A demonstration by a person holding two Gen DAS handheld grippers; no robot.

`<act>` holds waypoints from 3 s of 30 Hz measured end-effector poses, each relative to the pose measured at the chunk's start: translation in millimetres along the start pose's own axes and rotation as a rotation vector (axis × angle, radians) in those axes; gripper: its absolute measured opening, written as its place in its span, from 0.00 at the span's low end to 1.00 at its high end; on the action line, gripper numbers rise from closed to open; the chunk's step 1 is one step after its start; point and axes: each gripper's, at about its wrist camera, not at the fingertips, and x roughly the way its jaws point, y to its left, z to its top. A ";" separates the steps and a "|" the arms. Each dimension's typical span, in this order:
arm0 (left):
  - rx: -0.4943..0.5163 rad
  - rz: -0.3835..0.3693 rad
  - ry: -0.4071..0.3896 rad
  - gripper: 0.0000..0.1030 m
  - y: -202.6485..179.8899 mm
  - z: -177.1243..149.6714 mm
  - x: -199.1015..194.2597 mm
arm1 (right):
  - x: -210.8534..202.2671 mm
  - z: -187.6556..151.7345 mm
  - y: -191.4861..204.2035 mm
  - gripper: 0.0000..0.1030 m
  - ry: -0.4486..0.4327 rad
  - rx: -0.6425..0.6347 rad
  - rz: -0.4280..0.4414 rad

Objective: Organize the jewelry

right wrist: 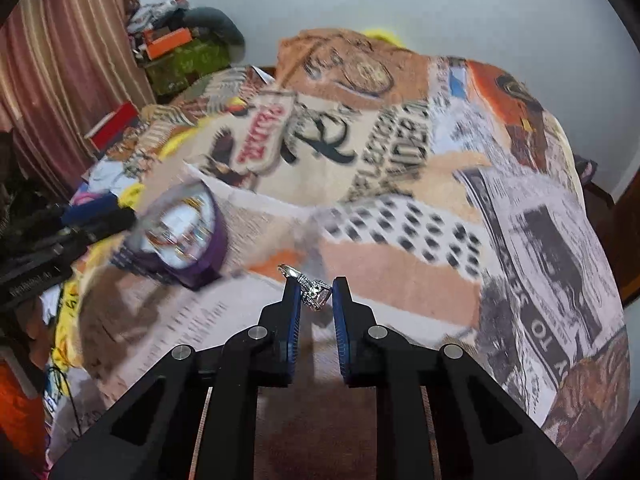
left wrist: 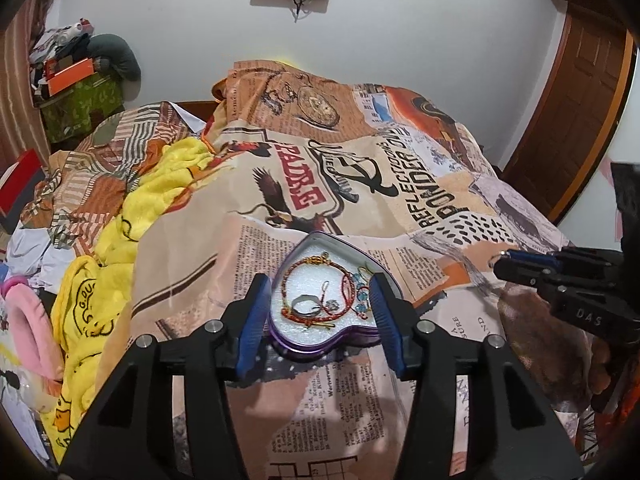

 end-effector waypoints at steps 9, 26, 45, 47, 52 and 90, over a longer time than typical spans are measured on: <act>-0.027 0.041 -0.047 0.53 17.9 -1.1 -16.7 | 7.0 27.3 39.1 0.14 -0.046 -0.016 0.111; -0.044 0.069 -0.032 0.53 38.5 -11.9 -11.9 | 63.4 47.2 78.2 0.14 0.089 -0.026 0.208; 0.032 0.052 -0.304 0.53 -6.1 22.5 -112.6 | -86.8 46.1 78.3 0.15 -0.330 -0.073 0.079; 0.046 0.048 -0.370 0.56 -16.6 25.0 -135.4 | -111.9 41.5 78.4 0.15 -0.402 -0.068 0.065; 0.061 0.056 -0.535 0.80 -38.1 21.8 -190.8 | -168.6 24.1 80.1 0.38 -0.577 -0.048 0.039; -0.015 0.099 -0.606 0.99 -38.0 -0.9 -232.2 | -204.6 -17.1 85.7 1.00 -0.698 0.021 -0.064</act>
